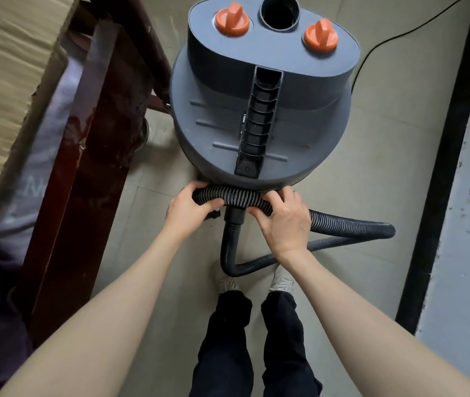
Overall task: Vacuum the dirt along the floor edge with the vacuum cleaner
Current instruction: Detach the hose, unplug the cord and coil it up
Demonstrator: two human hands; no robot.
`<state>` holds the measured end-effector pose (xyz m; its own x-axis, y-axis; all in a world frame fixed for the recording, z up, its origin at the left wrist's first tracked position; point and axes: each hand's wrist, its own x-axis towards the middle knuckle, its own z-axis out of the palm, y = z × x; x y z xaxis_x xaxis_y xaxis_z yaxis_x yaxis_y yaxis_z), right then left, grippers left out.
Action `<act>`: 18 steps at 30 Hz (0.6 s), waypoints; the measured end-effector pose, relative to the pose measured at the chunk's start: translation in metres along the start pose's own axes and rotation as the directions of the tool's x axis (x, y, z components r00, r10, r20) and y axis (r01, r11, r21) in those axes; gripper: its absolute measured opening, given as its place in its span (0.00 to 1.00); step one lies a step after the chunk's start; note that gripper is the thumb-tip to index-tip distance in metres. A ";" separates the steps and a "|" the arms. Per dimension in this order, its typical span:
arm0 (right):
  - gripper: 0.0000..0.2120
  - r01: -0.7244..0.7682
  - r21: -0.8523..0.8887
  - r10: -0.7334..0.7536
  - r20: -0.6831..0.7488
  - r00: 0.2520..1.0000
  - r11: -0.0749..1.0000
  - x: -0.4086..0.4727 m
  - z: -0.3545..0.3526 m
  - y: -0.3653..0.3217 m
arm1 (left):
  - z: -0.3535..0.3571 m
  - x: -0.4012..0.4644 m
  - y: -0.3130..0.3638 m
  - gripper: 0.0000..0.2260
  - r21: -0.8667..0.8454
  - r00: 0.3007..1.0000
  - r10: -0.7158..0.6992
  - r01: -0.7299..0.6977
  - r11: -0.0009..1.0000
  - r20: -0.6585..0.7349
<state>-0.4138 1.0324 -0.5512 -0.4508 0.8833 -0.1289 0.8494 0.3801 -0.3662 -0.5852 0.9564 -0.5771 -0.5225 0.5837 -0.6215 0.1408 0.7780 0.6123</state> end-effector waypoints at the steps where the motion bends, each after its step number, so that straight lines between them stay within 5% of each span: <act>1: 0.17 -0.016 -0.010 0.016 0.043 0.999 1.000 0.001 -0.001 -0.001 | -0.001 0.000 0.001 0.17 0.028 1.000 0.003 -0.003 1.000 0.008; 10: 0.26 0.000 0.037 -0.017 0.476 0.879 0.999 0.000 -0.062 -0.001 | -0.018 -0.045 0.034 0.27 0.324 0.988 0.028 -0.075 0.943 0.149; 14: 0.26 -0.052 0.116 -0.004 0.439 0.898 0.992 -0.015 -0.123 0.004 | -0.044 -0.080 0.073 0.27 0.510 0.964 0.077 -0.201 0.836 0.253; 18: 0.28 -0.007 0.111 -0.029 0.315 0.949 0.994 -0.026 -0.197 0.017 | -0.061 -0.114 0.137 0.26 0.610 0.898 0.339 -0.440 0.658 0.282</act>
<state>-0.3338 1.0695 -0.3727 -0.5387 0.7405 -0.4018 0.8165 0.3414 -0.4656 -0.5575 0.9817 -0.3926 -0.1842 0.8532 -0.4879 0.8362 0.3969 0.3785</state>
